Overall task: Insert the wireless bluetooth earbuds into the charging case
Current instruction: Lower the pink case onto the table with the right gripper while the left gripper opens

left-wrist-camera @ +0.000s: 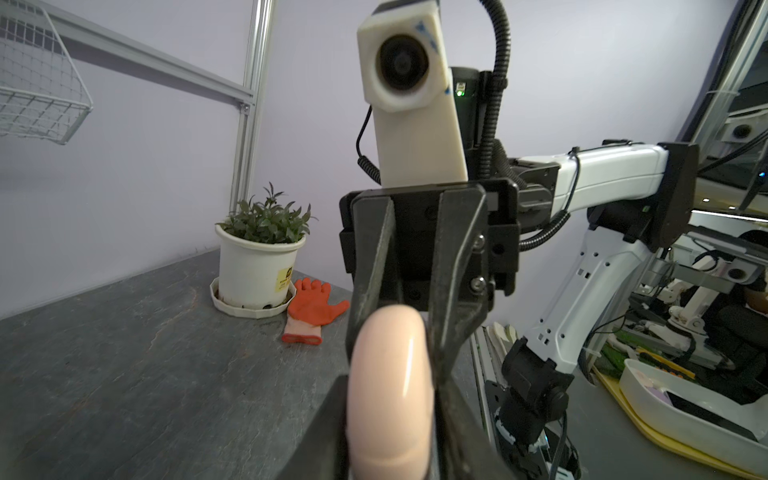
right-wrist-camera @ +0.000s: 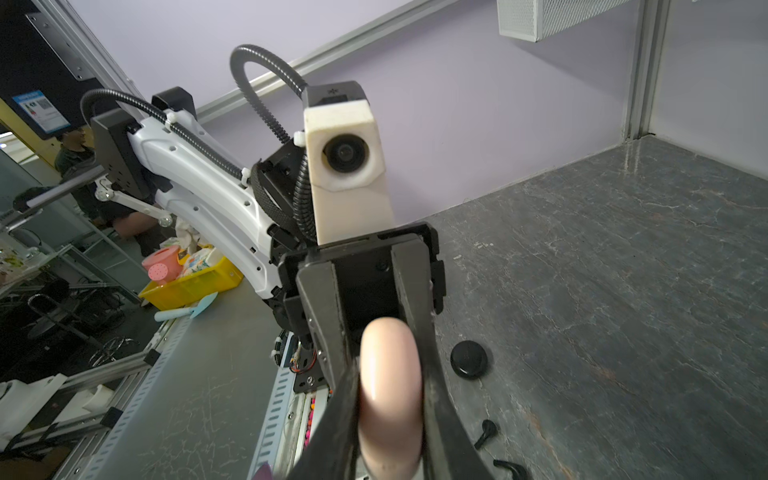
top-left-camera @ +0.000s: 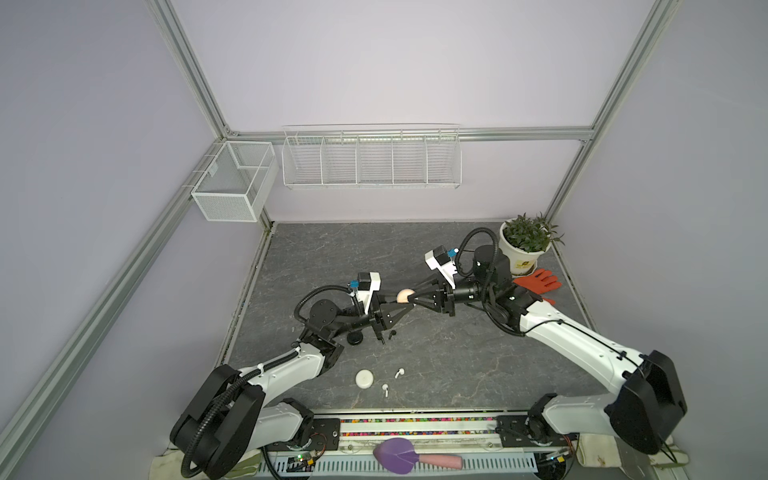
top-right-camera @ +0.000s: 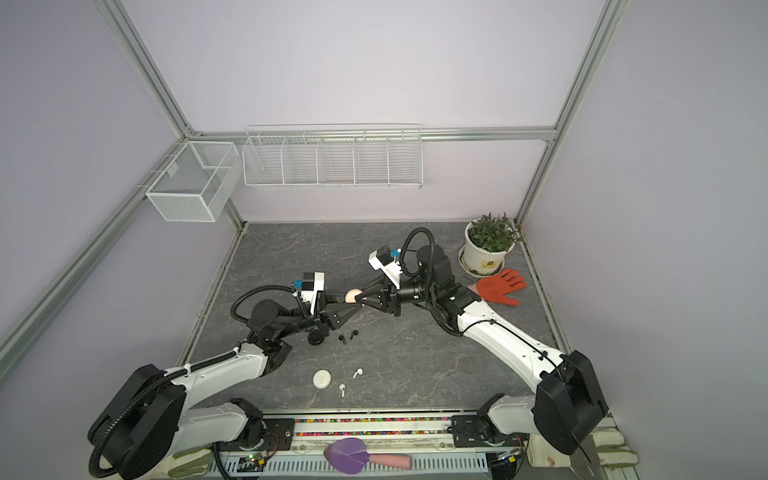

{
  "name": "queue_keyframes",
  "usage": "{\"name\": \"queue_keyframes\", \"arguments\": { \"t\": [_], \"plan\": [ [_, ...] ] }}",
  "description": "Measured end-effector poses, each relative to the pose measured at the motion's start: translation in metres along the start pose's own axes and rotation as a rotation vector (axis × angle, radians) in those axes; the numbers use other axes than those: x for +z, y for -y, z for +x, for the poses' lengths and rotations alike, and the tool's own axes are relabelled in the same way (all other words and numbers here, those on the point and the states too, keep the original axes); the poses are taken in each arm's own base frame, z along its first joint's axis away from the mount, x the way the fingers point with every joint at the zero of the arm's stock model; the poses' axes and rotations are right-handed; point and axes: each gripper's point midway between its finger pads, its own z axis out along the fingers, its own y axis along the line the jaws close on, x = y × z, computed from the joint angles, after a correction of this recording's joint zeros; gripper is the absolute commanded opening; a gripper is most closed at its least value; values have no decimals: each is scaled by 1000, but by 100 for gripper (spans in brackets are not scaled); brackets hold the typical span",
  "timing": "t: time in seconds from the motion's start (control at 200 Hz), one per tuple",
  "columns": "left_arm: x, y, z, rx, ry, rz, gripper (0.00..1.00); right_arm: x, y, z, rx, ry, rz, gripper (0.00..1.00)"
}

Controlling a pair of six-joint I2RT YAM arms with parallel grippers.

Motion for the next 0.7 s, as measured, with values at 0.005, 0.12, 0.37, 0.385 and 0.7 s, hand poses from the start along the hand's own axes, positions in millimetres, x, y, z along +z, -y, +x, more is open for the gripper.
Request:
{"name": "queue_keyframes", "arguments": {
  "t": [0.005, 0.12, 0.37, 0.385, 0.7],
  "plan": [
    [0, 0, 0, -5, 0, -2, 52, 0, 0, 0, 1, -1, 1, 21],
    [-5, -7, -6, 4, 31, -68, 62, 4, 15, 11, 51, -33, 32, 21],
    [-38, -30, -4, 9, 66, -338, 71, 6, 85, 58, 221, -110, 168, 20],
    [-40, -32, -3, 7, 65, -358, 71, 6, 91, 63, 235, -118, 178, 21],
    [-61, -81, 32, -86, -17, -624, 71, 17, 184, 146, 472, -240, 330, 23]
  ]
}}
